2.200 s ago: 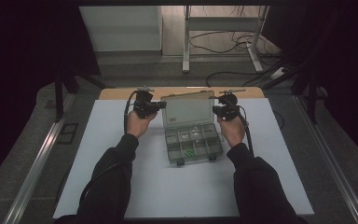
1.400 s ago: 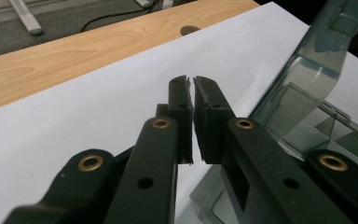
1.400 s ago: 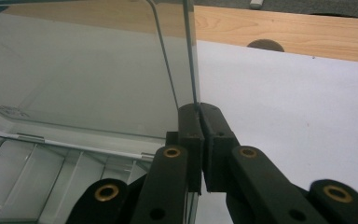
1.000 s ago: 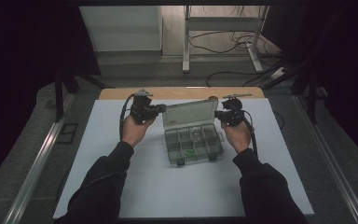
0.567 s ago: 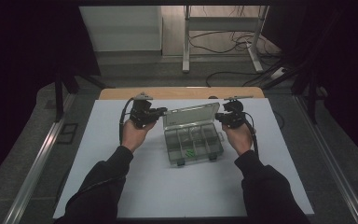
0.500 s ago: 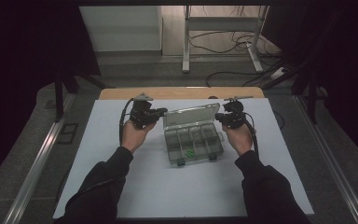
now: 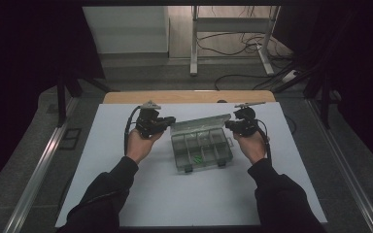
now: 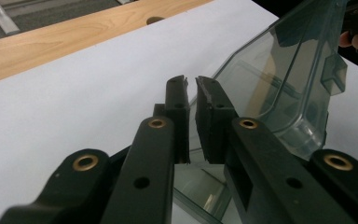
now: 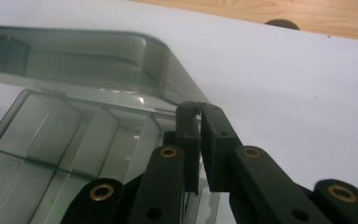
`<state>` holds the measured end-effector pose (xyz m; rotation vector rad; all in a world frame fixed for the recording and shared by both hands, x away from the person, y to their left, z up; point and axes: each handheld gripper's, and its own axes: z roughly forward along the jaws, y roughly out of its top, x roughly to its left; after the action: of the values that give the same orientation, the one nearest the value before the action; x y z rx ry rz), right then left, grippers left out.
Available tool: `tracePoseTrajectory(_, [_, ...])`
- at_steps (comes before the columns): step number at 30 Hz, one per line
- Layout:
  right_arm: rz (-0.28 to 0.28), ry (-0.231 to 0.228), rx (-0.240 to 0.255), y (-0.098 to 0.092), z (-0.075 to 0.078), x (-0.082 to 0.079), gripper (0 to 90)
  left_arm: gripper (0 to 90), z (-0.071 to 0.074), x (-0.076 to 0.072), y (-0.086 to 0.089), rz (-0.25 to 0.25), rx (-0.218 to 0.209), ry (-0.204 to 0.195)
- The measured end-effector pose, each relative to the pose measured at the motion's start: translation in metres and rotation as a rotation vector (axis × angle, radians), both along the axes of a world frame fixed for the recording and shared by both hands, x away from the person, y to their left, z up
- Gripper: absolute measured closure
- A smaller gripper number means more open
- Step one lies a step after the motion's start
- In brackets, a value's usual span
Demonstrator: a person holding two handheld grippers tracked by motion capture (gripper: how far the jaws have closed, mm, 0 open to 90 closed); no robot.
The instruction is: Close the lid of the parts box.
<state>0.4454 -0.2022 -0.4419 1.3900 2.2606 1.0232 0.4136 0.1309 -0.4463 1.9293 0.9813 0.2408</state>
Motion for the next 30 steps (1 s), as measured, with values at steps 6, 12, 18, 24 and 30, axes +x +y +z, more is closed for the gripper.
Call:
tracePoseTrajectory(6, [0.026,-0.001,-0.008,-0.005,0.003,-0.007,85.7,83.3,0.000,-0.005,0.000,-0.003,-0.001,0.000])
tracePoseTrajectory(12, [0.039,0.010,-0.016,-0.010,0.003,-0.013,85.8,83.3,0.000,-0.012,-0.001,-0.013,0.003,0.004])
tracePoseTrajectory(18, [0.055,0.010,-0.019,-0.017,0.005,-0.019,86.4,83.3,-0.001,-0.021,-0.002,-0.019,0.002,0.008])
tracePoseTrajectory(24, [0.064,0.002,-0.009,-0.025,0.008,-0.025,87.2,83.1,-0.001,-0.031,-0.003,-0.035,-0.001,0.012])
tracePoseTrajectory(30, [0.061,-0.010,0.007,-0.031,0.014,-0.032,87.4,82.8,-0.002,-0.040,-0.005,-0.050,0.001,0.014])
